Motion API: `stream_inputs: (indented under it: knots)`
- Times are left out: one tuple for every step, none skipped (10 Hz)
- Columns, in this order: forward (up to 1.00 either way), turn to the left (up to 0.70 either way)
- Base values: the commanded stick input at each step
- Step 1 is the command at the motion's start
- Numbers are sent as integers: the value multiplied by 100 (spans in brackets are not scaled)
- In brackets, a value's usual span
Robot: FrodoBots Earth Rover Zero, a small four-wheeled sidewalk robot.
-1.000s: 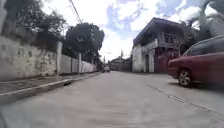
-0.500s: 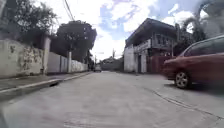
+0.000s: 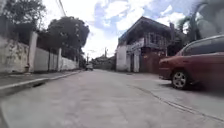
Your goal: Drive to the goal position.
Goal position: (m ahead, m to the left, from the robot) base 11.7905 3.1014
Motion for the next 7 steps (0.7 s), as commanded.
stream_inputs:
  knots:
    - [70,0]
    - [70,0]
    - [70,0]
    - [70,0]
    - [70,0]
    - [70,0]
    - [70,0]
